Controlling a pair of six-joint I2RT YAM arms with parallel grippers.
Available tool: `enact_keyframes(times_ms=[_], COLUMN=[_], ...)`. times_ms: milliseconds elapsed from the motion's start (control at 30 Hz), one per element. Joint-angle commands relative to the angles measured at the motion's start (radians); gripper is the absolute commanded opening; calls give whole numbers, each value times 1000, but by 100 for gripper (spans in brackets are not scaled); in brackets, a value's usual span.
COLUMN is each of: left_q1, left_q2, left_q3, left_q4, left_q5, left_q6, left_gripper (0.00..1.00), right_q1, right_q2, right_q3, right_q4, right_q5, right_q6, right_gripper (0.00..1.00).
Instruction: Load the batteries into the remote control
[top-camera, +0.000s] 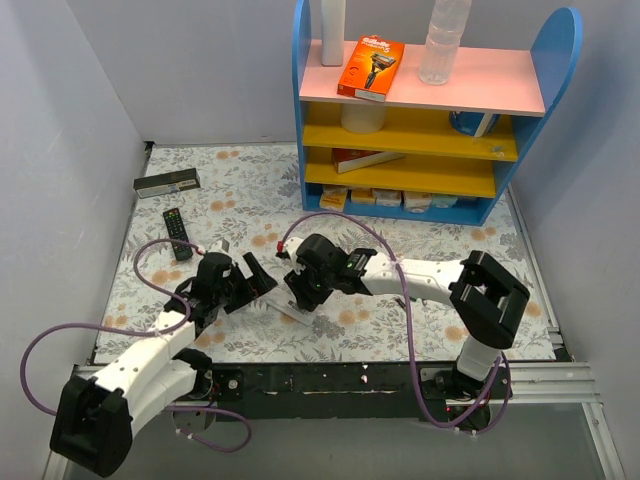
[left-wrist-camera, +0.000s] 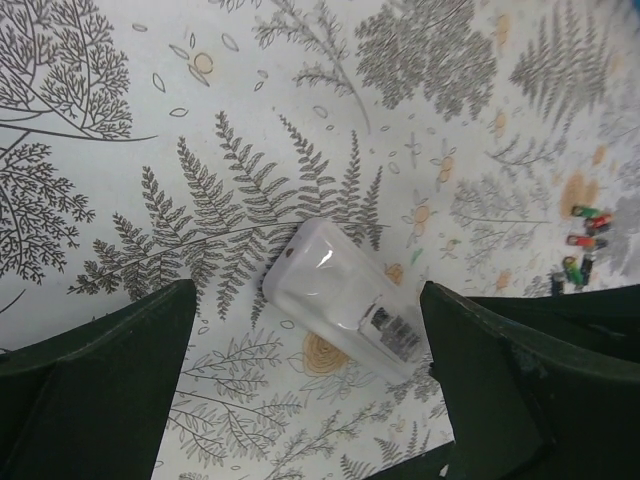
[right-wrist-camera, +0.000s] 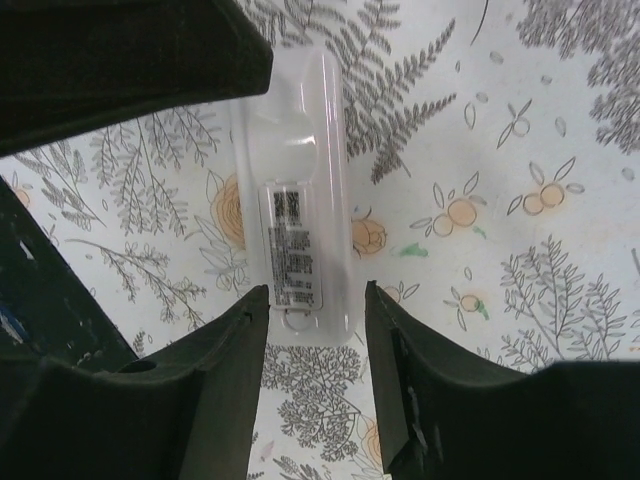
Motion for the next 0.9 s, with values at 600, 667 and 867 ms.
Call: enact_keyframes(times_ms=[600,667,867], left_q1=[-4,-4,-4], left_q2=[-451,-441,-422], left_q3=[-55,-53,-50], left_q4=[-151,-151,-148], left_q5=[-313,-312,-301], left_q6=[-174,-174,-169], left_gripper=[97,97,98], right_q1=[65,71,78], right_q2=[179,186,213], right_q3=[232,238,252], right_q4=[-100,-108,-126], right_q5=[108,117,127], right_q6=[-39,-44,-51], right_gripper=[51,51,46])
